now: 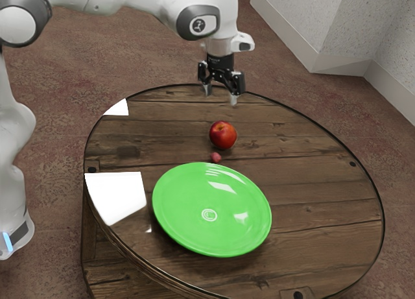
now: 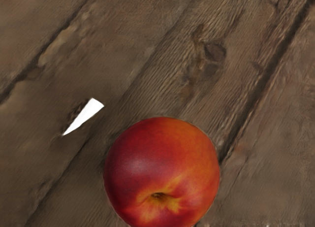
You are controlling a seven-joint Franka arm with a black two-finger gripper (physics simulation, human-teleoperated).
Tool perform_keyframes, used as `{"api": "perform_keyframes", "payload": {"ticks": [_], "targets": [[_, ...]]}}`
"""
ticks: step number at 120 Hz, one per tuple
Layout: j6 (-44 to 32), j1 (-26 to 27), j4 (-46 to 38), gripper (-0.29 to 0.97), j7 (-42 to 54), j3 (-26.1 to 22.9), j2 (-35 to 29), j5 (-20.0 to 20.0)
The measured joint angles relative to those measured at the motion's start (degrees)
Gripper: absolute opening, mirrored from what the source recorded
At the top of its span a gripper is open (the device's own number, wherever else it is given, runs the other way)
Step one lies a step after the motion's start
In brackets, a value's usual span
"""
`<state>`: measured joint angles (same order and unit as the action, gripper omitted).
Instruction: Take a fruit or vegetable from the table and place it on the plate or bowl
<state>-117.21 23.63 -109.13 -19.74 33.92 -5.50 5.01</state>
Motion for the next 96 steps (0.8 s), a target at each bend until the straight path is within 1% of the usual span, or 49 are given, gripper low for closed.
{"api": "perform_keyframes", "payload": {"ticks": [21,27,36,59,96], "targets": [[-1.86,1.91,-1.54,0.68,13.23,0.29,2.92,3.69],[-2.25,2.45,-2.58,0.68,16.35,1.12,3.19,4.90],[-2.75,1.98,-3.57,0.68,20.59,1.80,3.43,6.22],[-3.51,-0.24,-3.87,0.68,29.38,1.94,3.89,7.22],[-4.56,1.63,-3.68,0.68,38.70,1.89,5.55,8.39]]}}
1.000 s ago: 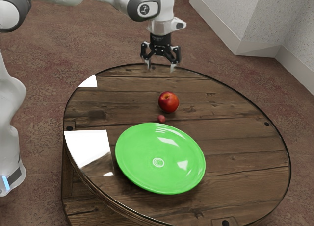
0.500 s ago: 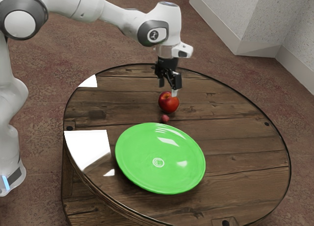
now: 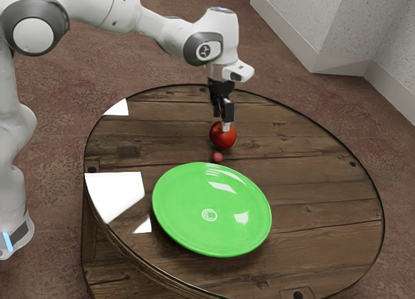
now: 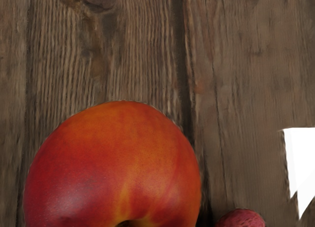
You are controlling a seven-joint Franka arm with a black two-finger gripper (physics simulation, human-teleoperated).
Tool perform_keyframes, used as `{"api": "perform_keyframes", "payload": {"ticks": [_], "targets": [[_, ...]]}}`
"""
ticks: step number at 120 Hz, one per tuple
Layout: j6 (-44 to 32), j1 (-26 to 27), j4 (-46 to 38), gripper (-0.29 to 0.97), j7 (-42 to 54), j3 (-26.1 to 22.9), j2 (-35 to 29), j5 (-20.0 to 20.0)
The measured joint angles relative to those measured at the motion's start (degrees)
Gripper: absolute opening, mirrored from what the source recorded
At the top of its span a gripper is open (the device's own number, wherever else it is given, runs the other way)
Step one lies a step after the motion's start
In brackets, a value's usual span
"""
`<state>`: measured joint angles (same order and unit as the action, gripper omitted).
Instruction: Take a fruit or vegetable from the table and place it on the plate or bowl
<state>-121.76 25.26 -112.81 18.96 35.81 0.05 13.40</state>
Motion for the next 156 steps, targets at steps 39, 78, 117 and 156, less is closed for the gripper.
{"api": "perform_keyframes", "payload": {"ticks": [39,78,117,156], "targets": [[-0.90,2.60,-0.23,0.69,5.79,0.27,1.20,0.82],[-1.07,-0.78,-0.23,0.68,9.18,0.89,1.37,1.60],[-2.78,-4.14,3.19,0.58,10.75,-3.43,8.76,4.52],[-5.18,3.38,2.43,0.44,6.67,-3.15,-4.12,0.69]]}}
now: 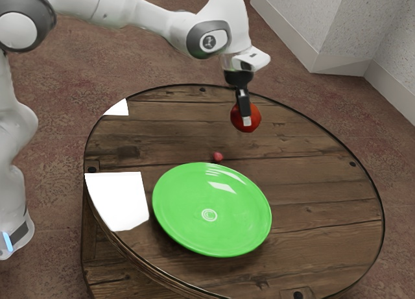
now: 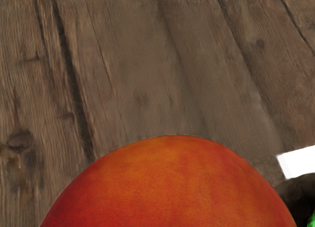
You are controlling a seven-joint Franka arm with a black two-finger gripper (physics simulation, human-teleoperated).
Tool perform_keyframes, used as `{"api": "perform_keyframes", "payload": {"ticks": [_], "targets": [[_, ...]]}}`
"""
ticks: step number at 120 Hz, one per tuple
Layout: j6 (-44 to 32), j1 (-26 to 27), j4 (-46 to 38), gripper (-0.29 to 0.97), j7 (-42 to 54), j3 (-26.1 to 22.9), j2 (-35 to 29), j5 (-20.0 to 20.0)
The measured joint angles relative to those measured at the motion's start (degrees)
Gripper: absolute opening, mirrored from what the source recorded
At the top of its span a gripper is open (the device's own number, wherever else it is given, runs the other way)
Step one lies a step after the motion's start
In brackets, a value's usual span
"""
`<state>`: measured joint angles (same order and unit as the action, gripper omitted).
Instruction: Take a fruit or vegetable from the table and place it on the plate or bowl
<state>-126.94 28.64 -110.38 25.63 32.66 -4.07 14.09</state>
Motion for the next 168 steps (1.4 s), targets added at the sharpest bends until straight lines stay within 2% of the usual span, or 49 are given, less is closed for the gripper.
{"api": "perform_keyframes", "payload": {"ticks": [16,37,50,57,68,98,113,122,161,168], "targets": [[-0.16,17.92,-5.38,0.42,-6.15,0.31,-7.44,-5.63],[-0.16,23.33,-11.38,0.43,-15.09,-0.17,-11.61,-8.63],[-0.12,23.94,-11.96,0.43,-19.91,-0.26,-12.03,-9.20],[-0.06,24.60,-11.96,0.56,-21.98,-0.36,-12.12,-9.08],[0.05,24.67,-11.91,0.60,-24.73,-0.40,-12.18,-8.85],[0.16,24.53,-11.46,0.62,-30.32,-0.09,-11.10,-8.22],[0.10,23.82,-5.83,0.61,-32.71,0.10,-4.35,-7.80],[0.09,23.45,-4.69,0.62,-34.25,0.14,-2.76,-6.65],[0.58,23.31,-6.54,0.67,-40.95,0.08,-5.31,-4.51],[0.62,19.44,-5.16,0.67,-42.40,0.05,-5.08,-3.63]]}}
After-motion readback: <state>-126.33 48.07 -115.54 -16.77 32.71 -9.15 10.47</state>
